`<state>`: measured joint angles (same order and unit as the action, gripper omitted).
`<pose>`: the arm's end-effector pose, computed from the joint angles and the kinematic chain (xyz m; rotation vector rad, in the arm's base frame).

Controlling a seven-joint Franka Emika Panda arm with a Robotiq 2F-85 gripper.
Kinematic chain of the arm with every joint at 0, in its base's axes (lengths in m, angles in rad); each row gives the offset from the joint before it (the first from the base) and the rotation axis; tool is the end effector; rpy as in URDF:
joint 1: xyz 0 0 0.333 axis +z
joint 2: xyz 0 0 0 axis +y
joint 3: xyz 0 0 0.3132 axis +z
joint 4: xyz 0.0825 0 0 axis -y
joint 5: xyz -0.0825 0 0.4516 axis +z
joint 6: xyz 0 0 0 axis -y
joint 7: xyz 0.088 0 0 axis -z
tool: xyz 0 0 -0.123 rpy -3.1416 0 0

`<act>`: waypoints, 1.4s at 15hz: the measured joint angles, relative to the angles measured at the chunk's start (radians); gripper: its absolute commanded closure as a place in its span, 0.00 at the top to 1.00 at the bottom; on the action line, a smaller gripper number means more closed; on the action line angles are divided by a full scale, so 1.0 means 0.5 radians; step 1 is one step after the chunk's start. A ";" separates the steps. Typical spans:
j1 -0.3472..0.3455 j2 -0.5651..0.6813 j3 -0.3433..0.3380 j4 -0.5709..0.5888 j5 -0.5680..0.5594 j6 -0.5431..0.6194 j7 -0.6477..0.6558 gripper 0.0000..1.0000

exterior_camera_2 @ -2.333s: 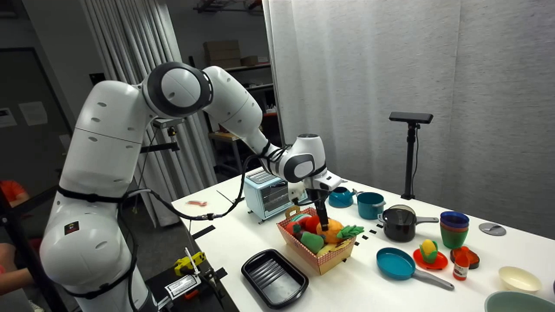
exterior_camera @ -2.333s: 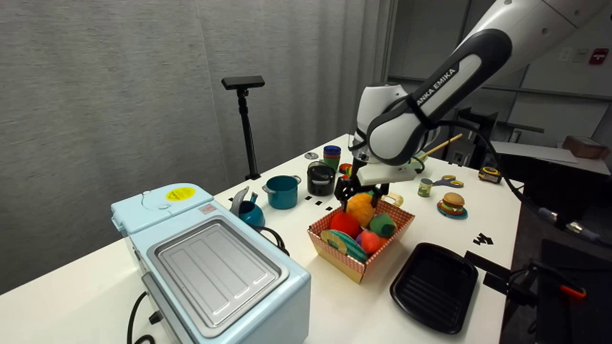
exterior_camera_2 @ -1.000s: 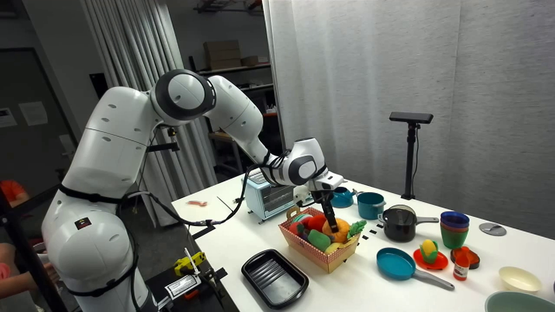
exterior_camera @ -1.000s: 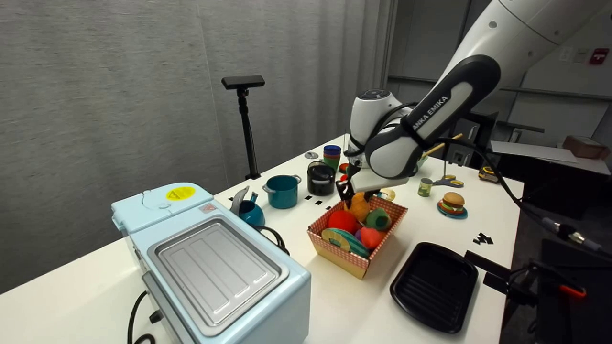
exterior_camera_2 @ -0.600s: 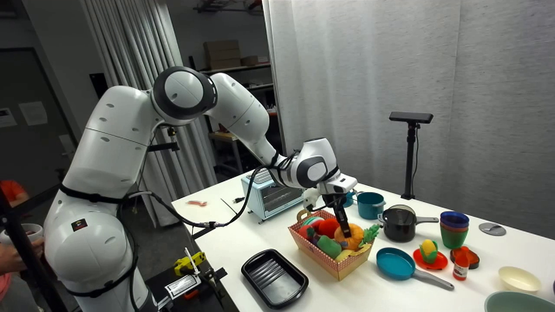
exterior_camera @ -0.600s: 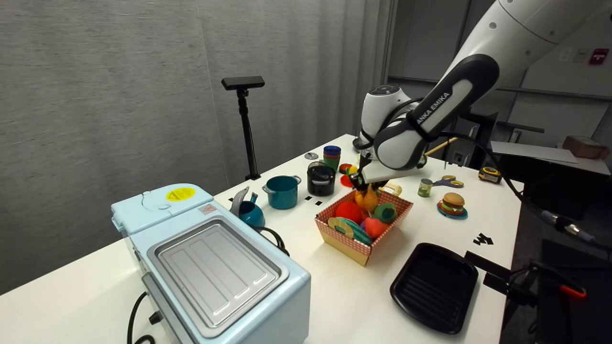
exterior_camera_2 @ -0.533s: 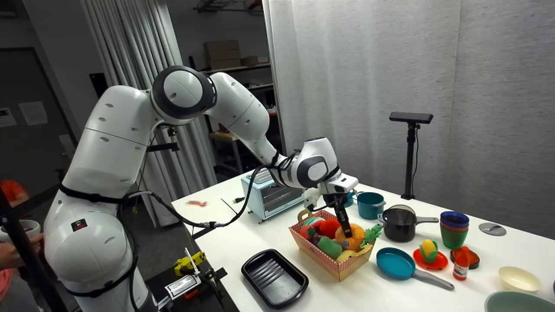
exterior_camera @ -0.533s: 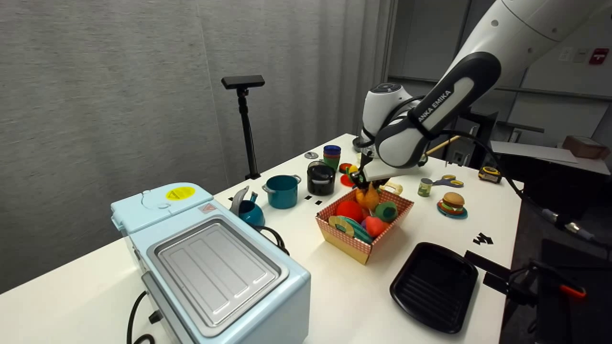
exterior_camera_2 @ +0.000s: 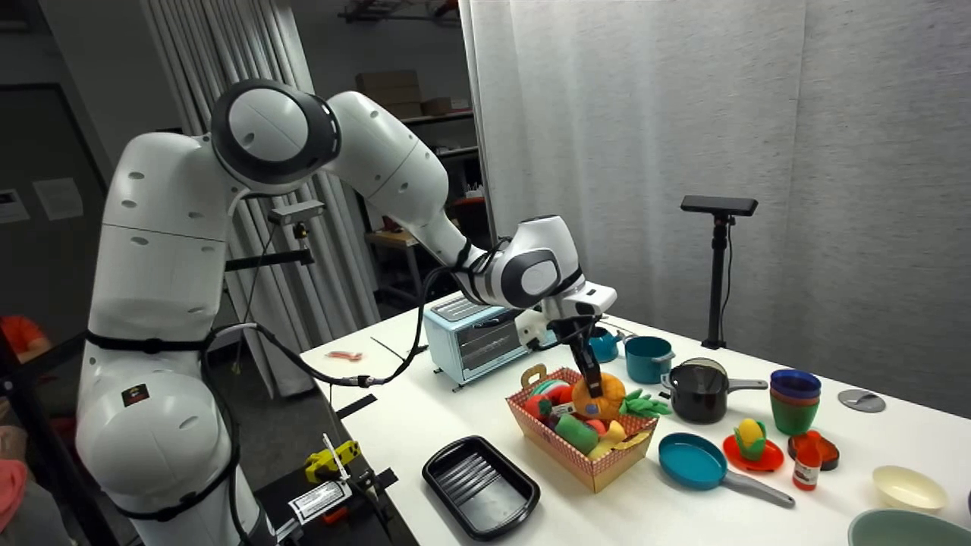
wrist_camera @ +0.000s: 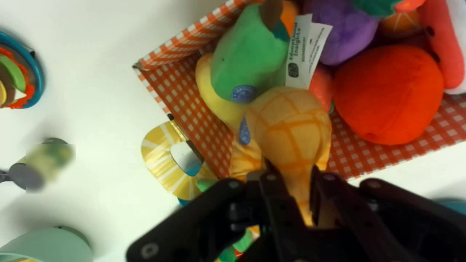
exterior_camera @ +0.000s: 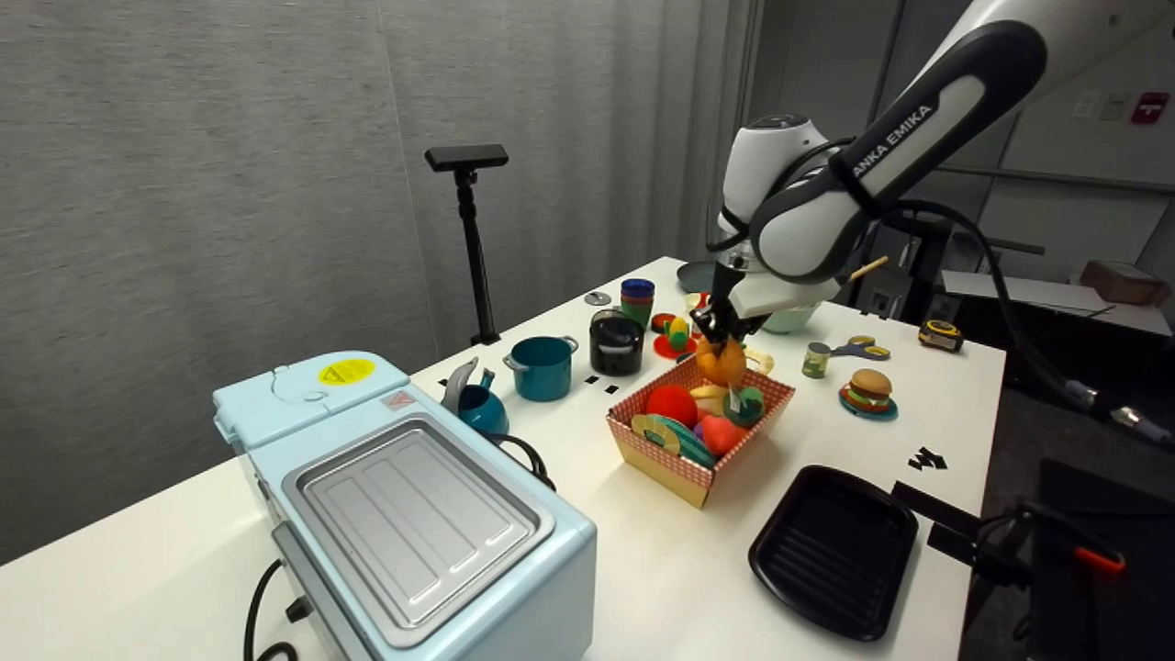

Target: Remove the yellow and red objects from the brown box and put them in the black tray

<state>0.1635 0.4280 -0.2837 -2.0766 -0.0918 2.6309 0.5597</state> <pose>0.6406 -0.0792 0.1695 2.8789 -0.8437 0.2581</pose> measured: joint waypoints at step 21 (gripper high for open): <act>-0.193 -0.462 0.348 -0.796 -0.127 -0.458 -0.402 0.41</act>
<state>0.0669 0.1972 -0.1098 -2.4745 -0.1555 2.4017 0.3588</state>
